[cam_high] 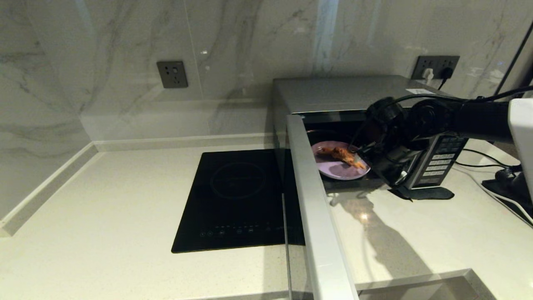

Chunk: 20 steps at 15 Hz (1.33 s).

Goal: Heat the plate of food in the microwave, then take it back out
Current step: Take the plate out of the microwave

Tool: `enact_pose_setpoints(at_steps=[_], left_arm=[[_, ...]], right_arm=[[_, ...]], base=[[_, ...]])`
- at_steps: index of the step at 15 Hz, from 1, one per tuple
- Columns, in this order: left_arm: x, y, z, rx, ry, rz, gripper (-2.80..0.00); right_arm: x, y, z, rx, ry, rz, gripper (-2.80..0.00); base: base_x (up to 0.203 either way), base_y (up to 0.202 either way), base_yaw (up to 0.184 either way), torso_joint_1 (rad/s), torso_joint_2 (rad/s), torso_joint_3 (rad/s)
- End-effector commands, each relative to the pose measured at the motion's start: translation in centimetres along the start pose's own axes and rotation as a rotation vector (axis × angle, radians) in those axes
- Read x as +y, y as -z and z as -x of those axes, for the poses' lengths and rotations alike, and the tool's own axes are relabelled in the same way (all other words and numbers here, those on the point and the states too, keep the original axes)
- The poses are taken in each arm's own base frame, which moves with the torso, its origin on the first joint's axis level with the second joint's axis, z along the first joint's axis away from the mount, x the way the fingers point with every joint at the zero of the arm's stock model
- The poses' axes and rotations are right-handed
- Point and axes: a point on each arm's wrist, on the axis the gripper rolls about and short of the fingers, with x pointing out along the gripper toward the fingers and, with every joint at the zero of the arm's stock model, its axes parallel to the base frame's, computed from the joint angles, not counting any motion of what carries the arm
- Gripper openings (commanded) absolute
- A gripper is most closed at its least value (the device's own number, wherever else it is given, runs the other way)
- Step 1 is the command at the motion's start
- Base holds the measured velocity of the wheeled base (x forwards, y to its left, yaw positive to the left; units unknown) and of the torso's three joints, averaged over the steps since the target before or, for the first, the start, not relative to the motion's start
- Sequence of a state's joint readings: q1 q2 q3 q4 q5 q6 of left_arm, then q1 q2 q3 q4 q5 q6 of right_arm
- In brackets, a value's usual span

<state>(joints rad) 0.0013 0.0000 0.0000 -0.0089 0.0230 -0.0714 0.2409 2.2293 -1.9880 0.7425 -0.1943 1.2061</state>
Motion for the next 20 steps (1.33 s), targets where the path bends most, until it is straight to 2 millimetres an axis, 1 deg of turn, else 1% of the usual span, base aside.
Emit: enact_pose_setpoints(at_steps=[1, 5, 9, 14, 17, 20], left_arm=[[0.0, 0.0, 0.0, 0.001, 0.0, 0.001, -2.8], [0.0, 0.0, 0.0, 0.001, 0.0, 0.001, -2.8], [0.0, 0.0, 0.0, 0.001, 0.0, 0.001, -2.8], [0.0, 0.0, 0.0, 0.001, 0.0, 0.001, -2.8], [0.0, 0.0, 0.0, 0.001, 0.0, 0.001, -2.8], [0.0, 0.0, 0.0, 0.001, 0.0, 0.001, -2.8]], right_arm=[[-0.1, 0.2, -0.9, 0.006, 0.021, -0.015, 0.0], [-0.1, 0.5, -1.8, 0.016, 0.029, -0.013, 0.0], [-0.1, 0.8, -3.1, 0.02, 0.037, -0.012, 0.0], [0.3, 0.9, -3.7, 0.013, 0.006, -0.013, 0.0], [0.2, 1.1, -4.5, 0.017, 0.017, -0.008, 0.0], [0.2, 1.1, -4.5, 0.016, 0.017, -0.008, 0.0]], base=[[0.0, 0.0, 0.0, 0.0, 0.0, 0.0], [0.0, 0.0, 0.0, 0.0, 0.0, 0.0], [0.0, 0.0, 0.0, 0.0, 0.0, 0.0], [0.0, 0.0, 0.0, 0.0, 0.0, 0.0], [0.0, 0.0, 0.0, 0.0, 0.0, 0.0], [0.0, 0.0, 0.0, 0.0, 0.0, 0.0]])
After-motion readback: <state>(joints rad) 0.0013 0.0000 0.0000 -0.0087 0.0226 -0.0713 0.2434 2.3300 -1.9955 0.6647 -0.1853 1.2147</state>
